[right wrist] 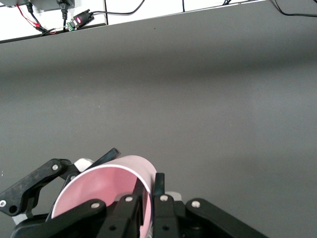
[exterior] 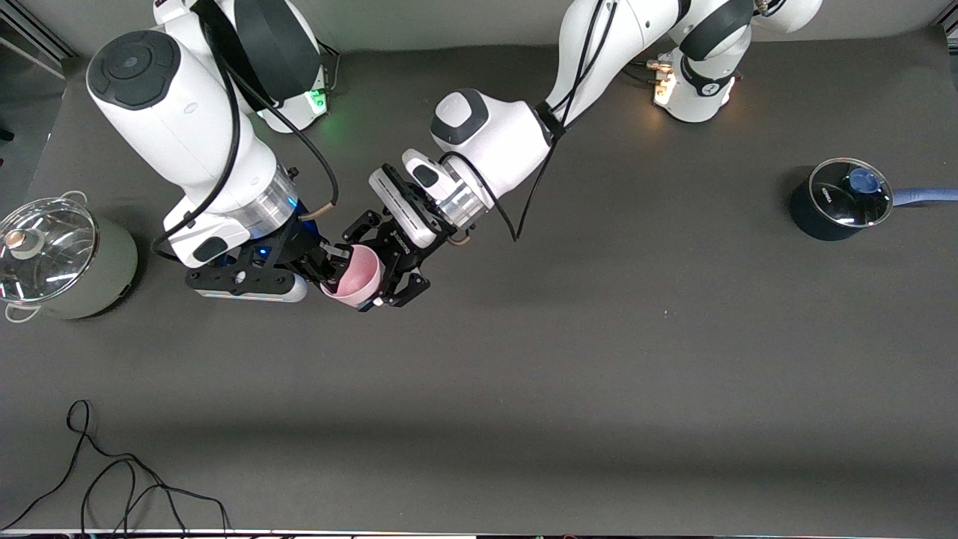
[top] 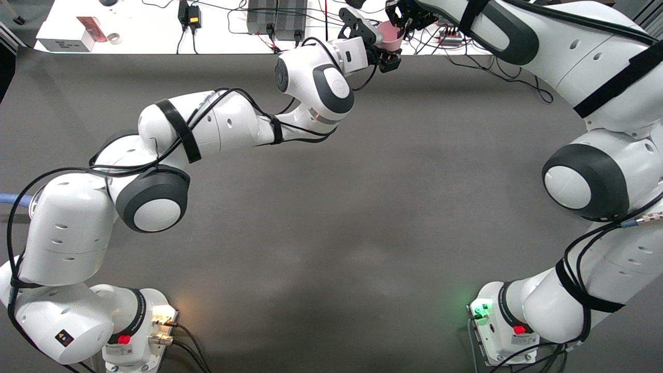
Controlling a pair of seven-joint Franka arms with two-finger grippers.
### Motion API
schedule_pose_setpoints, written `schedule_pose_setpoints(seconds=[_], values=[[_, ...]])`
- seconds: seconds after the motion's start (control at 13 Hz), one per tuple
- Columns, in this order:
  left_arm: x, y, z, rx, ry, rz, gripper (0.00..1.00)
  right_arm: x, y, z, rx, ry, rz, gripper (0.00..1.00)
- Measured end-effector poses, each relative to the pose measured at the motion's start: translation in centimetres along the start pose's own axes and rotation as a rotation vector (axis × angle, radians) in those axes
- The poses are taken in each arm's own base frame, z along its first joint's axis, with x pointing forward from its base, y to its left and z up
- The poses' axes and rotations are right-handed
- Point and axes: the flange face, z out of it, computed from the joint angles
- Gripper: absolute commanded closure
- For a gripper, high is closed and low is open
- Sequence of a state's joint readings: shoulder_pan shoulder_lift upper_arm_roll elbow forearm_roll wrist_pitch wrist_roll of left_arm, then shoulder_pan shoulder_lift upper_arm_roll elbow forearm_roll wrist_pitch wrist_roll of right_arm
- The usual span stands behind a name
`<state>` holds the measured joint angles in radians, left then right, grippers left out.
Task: Transfer pink cup from left to right arm
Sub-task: 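Close the right gripper on the cup and open the left gripper, then carry the cup with the right gripper while the left gripper withdraws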
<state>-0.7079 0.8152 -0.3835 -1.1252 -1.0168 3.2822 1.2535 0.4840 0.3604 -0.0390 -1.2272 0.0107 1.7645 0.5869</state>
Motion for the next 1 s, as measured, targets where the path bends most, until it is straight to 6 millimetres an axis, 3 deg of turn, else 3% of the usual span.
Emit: schedule_pose_setpoints(seconds=[0.08,0.62,0.85,1.0], values=[[0.0,0.0,0.0,0.0,0.0,0.001,0.0,0.0,0.0,0.0,0.0,0.0,0.001,1.0],[-0.3,-0.8,0.0,0.014,-0.005,0.004,0.0,1.0,1.4,-0.7,-0.001,0.018,0.048,1.0],[-1.7,-2.9,-0.2,0.018,-0.048,0.019,0.0,2.2,3.3,-0.5,-0.009,0.019,0.082,1.0],[-2.2,-5.4,-1.0,-0.04,-0.107,0.037,0.0,3.6,5.6,-0.4,-0.016,0.023,0.12,1.0]])
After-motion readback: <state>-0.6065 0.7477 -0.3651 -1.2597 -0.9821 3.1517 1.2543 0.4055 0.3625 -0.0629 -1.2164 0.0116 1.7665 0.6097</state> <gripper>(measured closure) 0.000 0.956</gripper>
